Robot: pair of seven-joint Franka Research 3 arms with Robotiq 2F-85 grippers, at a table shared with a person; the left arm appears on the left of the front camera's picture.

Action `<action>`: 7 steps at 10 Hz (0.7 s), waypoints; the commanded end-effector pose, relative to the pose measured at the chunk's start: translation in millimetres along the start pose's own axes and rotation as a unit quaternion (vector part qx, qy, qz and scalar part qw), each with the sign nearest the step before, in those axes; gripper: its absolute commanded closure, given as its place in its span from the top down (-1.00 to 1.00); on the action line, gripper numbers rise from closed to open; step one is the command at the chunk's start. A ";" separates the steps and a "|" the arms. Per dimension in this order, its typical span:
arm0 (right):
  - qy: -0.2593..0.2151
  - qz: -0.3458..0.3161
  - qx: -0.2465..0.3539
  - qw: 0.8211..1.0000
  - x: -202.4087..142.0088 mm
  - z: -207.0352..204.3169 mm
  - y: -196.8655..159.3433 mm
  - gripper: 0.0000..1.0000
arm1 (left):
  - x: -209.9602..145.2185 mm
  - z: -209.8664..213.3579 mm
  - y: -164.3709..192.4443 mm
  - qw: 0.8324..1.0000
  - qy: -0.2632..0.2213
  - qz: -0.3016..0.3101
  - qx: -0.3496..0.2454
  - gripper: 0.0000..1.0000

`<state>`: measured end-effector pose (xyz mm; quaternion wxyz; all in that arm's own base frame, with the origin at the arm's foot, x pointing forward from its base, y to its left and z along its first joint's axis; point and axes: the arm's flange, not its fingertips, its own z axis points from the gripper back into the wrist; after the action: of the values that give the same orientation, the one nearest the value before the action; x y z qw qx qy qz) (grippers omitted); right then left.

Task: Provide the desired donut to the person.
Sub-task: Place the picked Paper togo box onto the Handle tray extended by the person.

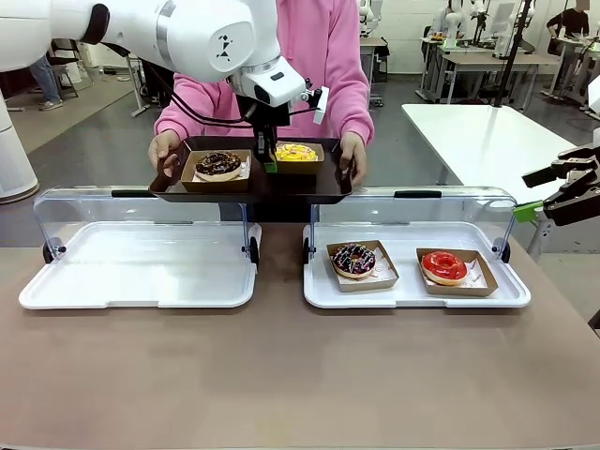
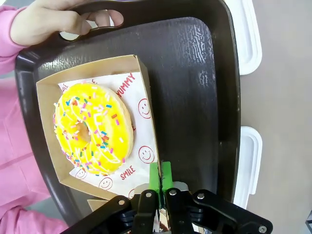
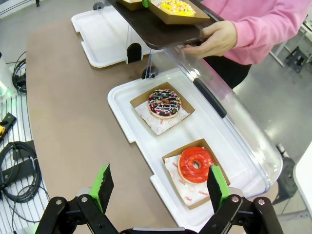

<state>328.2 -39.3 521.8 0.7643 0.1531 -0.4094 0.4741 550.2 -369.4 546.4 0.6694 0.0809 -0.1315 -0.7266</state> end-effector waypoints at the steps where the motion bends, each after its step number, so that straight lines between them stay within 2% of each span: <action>1: -0.012 -0.008 0.003 1.000 1.3 -3.3 -1.7 1.00 | 2.7 -1.6 2.8 1.000 -0.005 0.002 -0.005 -0.97; 2: -0.012 -0.008 0.003 1.000 1.3 -3.3 -1.7 1.00 | 4.7 -3.9 2.1 1.000 -0.004 0.001 -0.010 -0.97; 3: -0.012 -0.008 0.003 1.000 1.3 -3.3 -1.7 1.00 | 5.9 -2.5 0.8 1.000 -0.009 -0.004 -0.024 0.18; 4: -0.012 -0.008 0.003 1.000 1.3 -3.3 -1.7 1.00 | 7.4 6.6 -5.0 1.000 -0.009 -0.009 -0.020 0.17; 5: -0.012 -0.008 0.003 1.000 1.3 -3.3 -1.7 1.00 | 8.8 15.7 -7.1 1.000 -0.011 -0.004 -0.029 1.00; 7: -0.012 -0.008 0.003 1.000 1.3 -3.3 -1.7 1.00 | 8.8 22.4 -5.4 0.998 -0.006 0.002 -0.064 1.00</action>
<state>328.3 -39.3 521.8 0.7643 0.1531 -0.4094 0.4741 535.7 -379.6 559.1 0.6703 0.0547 -0.1075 -0.7322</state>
